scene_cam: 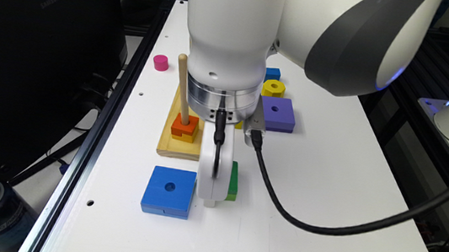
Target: Pick up green block.
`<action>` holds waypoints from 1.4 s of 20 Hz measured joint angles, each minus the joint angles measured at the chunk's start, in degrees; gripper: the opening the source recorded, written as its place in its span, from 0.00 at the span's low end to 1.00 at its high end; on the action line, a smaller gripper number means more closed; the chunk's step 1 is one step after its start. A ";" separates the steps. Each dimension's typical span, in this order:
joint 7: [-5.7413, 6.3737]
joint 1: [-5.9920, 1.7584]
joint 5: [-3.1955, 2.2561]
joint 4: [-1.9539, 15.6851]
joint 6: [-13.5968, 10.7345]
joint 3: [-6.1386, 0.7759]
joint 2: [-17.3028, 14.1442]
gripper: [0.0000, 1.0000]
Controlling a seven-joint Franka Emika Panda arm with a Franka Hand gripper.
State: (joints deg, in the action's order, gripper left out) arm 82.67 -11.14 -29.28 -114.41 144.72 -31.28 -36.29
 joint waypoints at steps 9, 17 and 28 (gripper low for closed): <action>-0.15 -0.68 0.76 -0.51 -1.31 -1.07 2.04 0.00; -0.87 -2.35 3.06 -0.58 -4.94 -3.94 6.23 0.00; -3.35 -5.98 7.46 -0.96 -9.92 -8.41 12.16 0.00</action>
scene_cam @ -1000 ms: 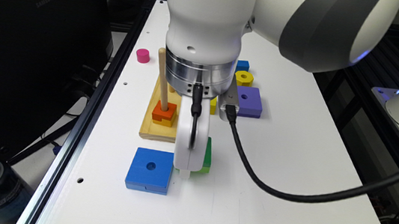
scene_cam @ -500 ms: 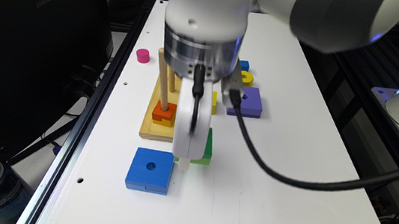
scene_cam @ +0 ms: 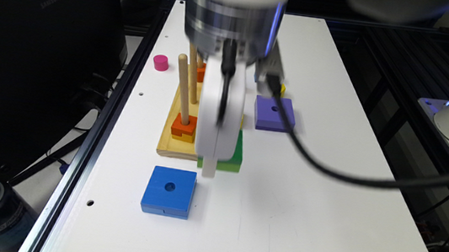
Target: Pick up green block.
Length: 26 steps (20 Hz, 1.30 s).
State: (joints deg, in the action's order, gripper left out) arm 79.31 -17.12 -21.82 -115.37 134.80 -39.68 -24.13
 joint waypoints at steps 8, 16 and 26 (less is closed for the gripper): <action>-3.07 -3.23 1.86 -0.87 -1.05 -1.30 2.04 0.00; -5.36 -5.23 5.53 -1.17 -3.81 -3.41 5.97 0.00; -8.43 -6.43 10.15 0.03 -7.88 -4.64 10.69 0.00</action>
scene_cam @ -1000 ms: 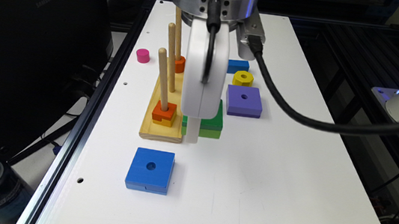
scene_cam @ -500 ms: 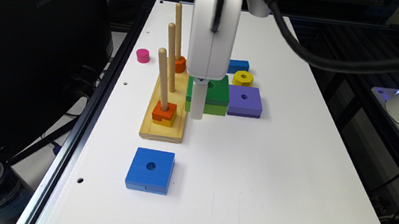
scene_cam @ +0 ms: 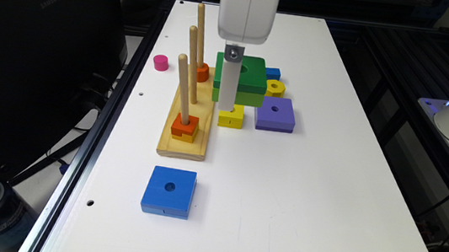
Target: Pick up green block.
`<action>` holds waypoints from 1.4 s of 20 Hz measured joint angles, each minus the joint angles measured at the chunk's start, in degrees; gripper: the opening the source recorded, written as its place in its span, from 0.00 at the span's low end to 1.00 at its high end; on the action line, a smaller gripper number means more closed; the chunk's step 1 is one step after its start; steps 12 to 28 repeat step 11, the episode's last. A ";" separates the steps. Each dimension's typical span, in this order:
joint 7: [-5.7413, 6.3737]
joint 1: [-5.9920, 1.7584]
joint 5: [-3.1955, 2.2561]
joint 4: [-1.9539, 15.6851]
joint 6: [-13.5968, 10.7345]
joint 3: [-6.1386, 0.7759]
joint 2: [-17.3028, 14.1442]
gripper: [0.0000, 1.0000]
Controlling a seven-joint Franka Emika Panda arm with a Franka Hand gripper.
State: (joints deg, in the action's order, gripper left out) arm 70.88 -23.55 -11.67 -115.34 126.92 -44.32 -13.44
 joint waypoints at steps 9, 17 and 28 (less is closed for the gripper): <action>-1.63 -0.44 2.66 0.77 -2.30 -0.34 2.95 0.00; -1.66 -0.47 2.66 0.77 -2.30 -0.34 2.95 0.00; -1.66 -0.47 2.66 0.77 -2.30 -0.34 2.95 0.00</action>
